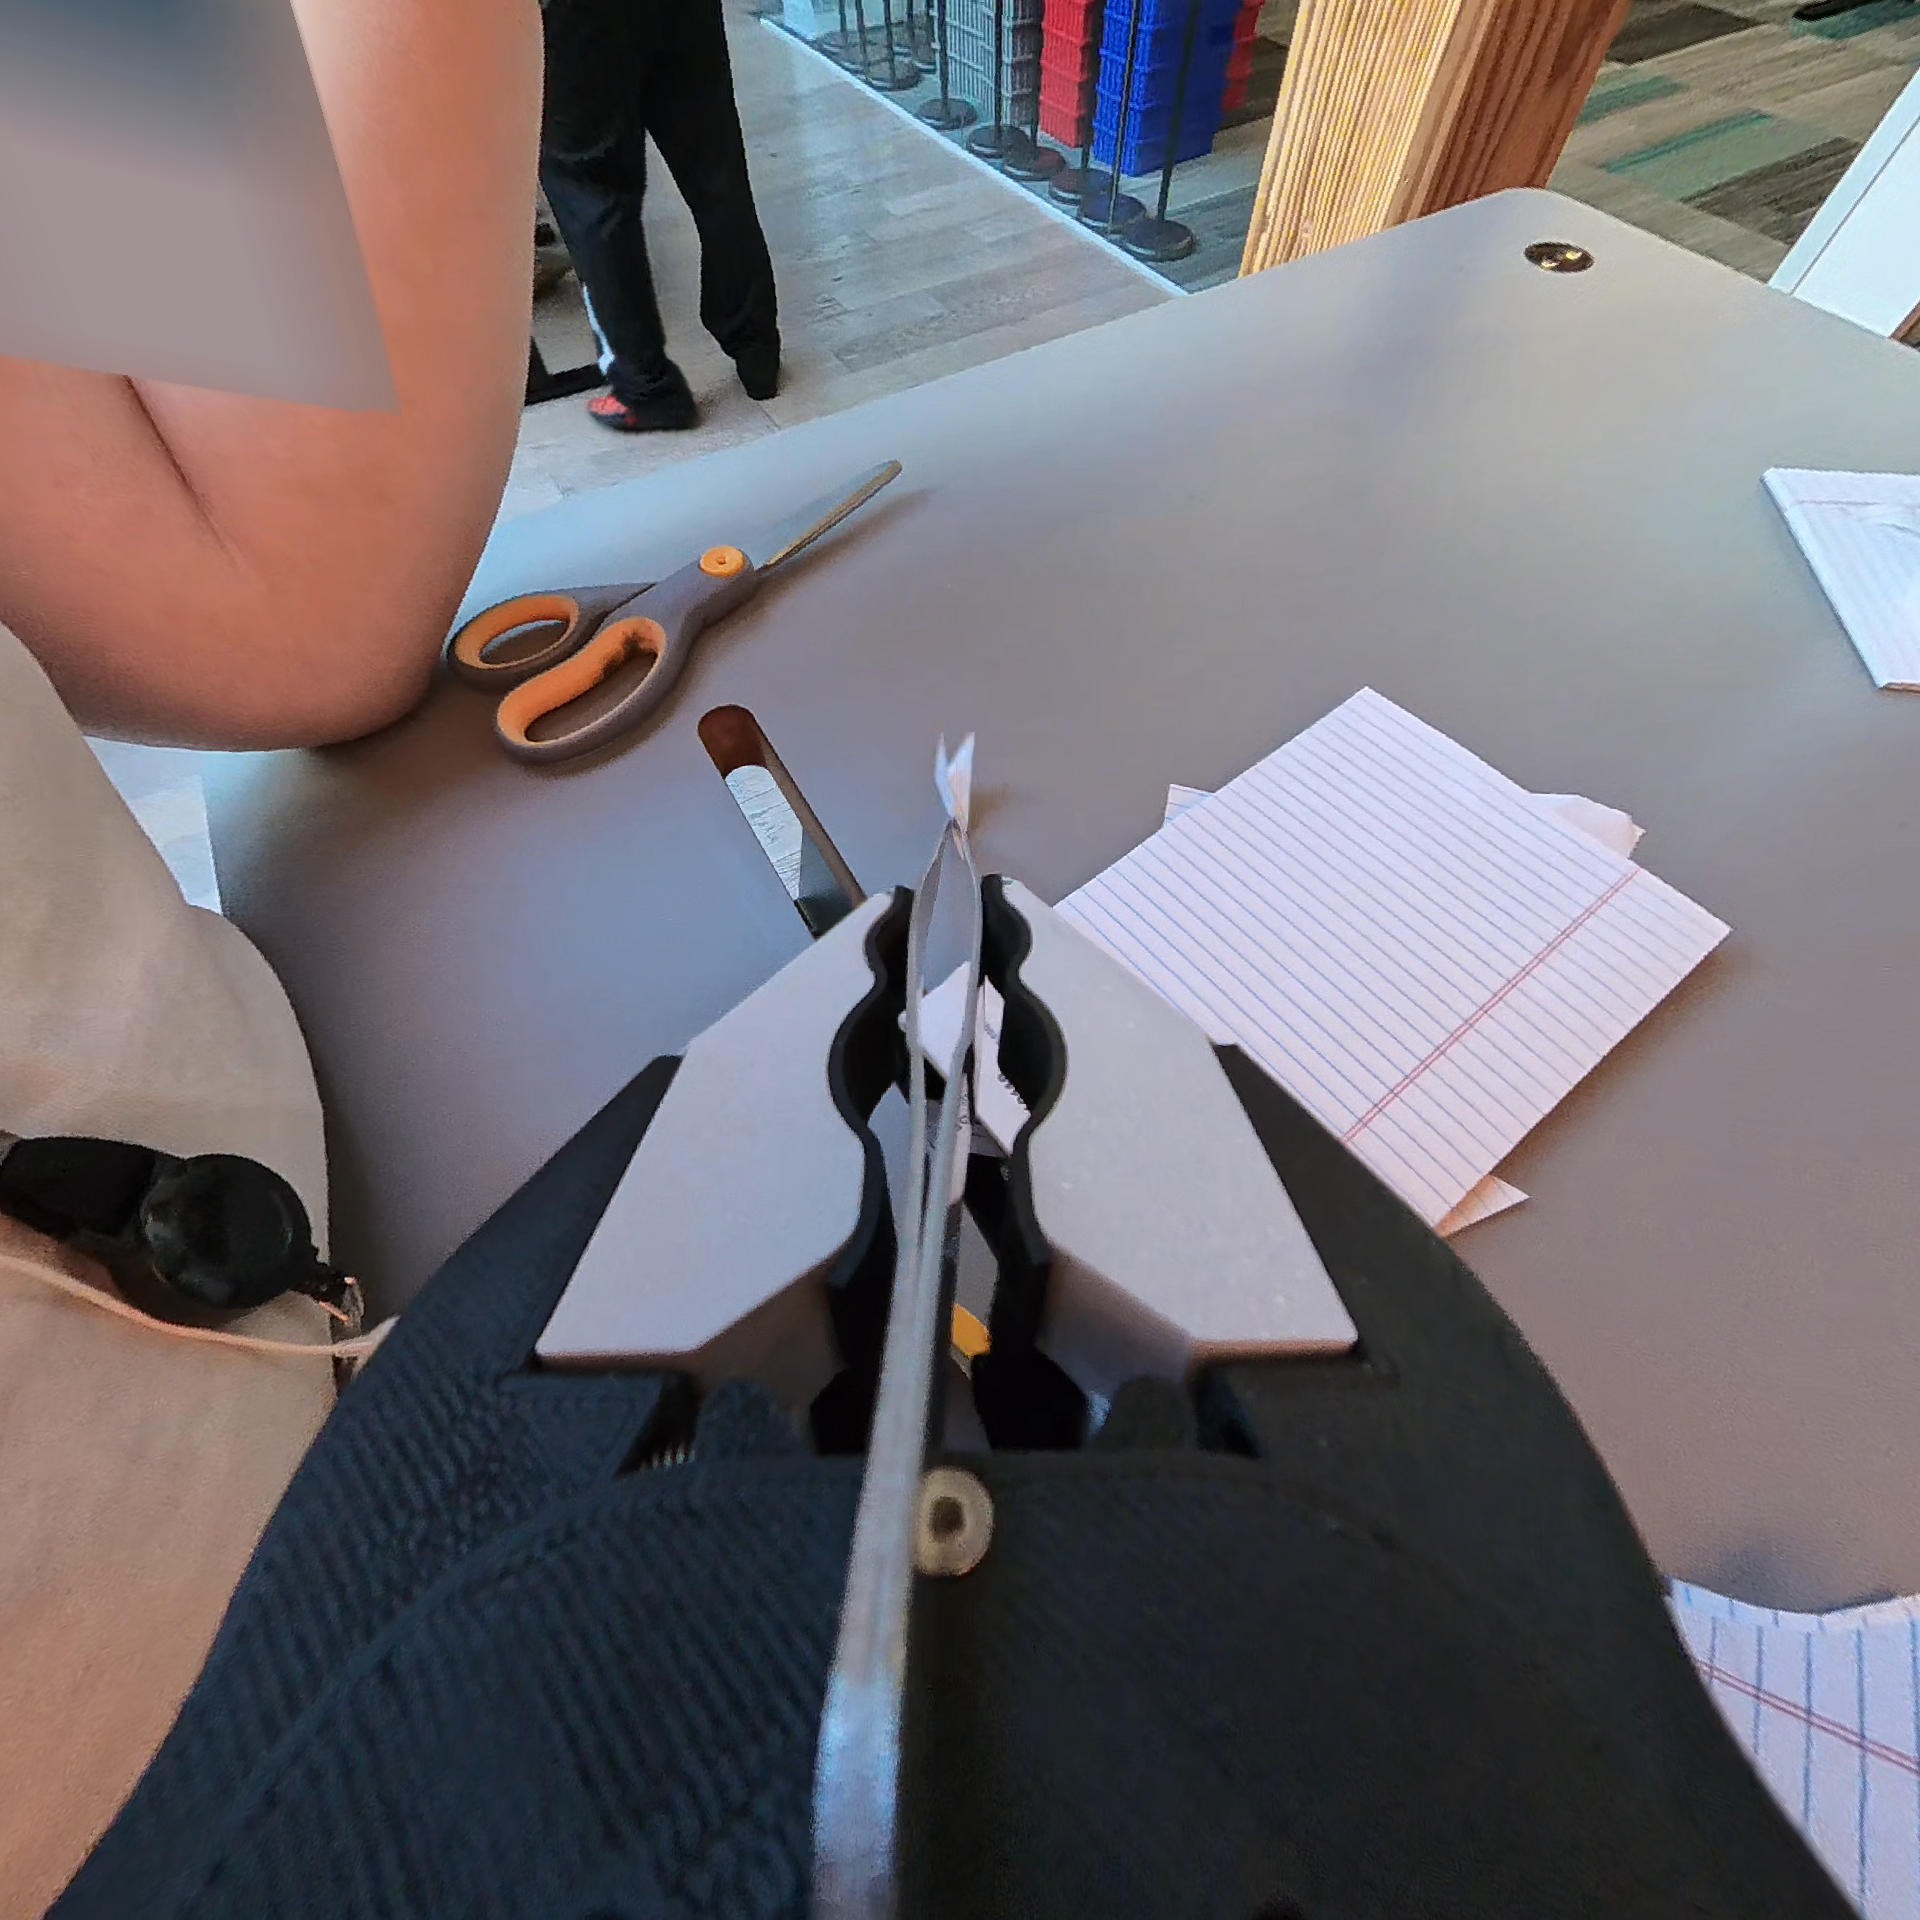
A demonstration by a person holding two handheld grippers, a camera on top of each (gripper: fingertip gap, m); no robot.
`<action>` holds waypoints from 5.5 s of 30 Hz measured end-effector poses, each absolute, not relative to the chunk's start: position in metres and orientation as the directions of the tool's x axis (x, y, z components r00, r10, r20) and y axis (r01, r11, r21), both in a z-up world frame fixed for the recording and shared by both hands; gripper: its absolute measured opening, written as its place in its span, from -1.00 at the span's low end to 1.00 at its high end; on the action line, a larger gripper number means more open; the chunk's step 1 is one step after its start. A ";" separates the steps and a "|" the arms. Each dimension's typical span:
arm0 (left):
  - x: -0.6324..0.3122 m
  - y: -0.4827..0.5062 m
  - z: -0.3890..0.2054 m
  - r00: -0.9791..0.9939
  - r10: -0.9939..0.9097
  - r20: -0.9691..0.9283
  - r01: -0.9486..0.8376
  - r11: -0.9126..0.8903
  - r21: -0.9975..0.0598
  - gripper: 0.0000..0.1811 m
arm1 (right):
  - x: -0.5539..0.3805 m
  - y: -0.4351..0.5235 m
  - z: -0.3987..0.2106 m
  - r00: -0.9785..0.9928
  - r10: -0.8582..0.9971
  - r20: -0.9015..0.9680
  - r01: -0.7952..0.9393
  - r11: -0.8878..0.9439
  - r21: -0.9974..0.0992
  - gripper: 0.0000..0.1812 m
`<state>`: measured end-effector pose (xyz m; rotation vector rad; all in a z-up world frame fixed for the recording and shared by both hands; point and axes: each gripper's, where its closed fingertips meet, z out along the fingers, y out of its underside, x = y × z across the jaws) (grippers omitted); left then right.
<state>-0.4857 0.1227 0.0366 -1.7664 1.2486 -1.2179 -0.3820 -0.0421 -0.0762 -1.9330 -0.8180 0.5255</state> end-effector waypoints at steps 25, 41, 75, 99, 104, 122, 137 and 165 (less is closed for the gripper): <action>-0.478 0.118 0.038 0.077 -0.945 0.317 -0.348 -0.324 -0.880 -0.46 | -0.296 0.128 0.003 0.632 0.763 0.134 0.386 -0.160 -0.908 -0.79; -0.480 0.123 0.029 0.118 -0.938 0.325 -0.373 -0.346 -0.861 -0.46 | -0.286 0.105 -0.066 0.531 0.840 0.108 0.518 -0.221 -0.827 -0.78; -0.480 0.126 0.026 0.135 -0.933 0.334 -0.378 -0.360 -0.853 -0.46 | -0.227 0.208 0.082 0.822 0.541 0.178 0.259 -0.076 -0.963 -0.88; -0.501 0.135 0.058 0.163 -0.933 0.320 -0.210 -0.350 -0.913 -0.45 | -0.326 0.015 -0.013 0.652 0.757 -0.047 0.228 -0.254 -0.940 -0.78; -0.495 0.130 0.061 0.153 -0.946 0.287 -0.228 -0.316 -0.921 -0.43 | -0.343 -0.020 -0.055 0.621 0.784 -0.028 0.371 -0.325 -0.870 -0.78; -0.477 0.126 0.042 0.133 -0.948 0.288 -0.327 -0.317 -0.890 -0.42 | -0.316 -0.017 -0.034 0.691 0.706 0.155 0.474 -0.281 -0.834 -0.80; -0.356 -0.044 -0.064 -0.175 -0.977 -0.120 -0.541 0.197 -0.817 -0.46 | -0.206 -0.131 -0.031 0.907 0.419 0.027 0.150 -0.264 -0.953 -0.81; -0.344 -0.015 -0.063 0.075 -0.944 -0.322 -0.792 0.140 -0.595 -0.83 | -0.133 -0.263 -0.041 0.814 0.573 -0.097 0.051 -0.236 -0.970 -0.80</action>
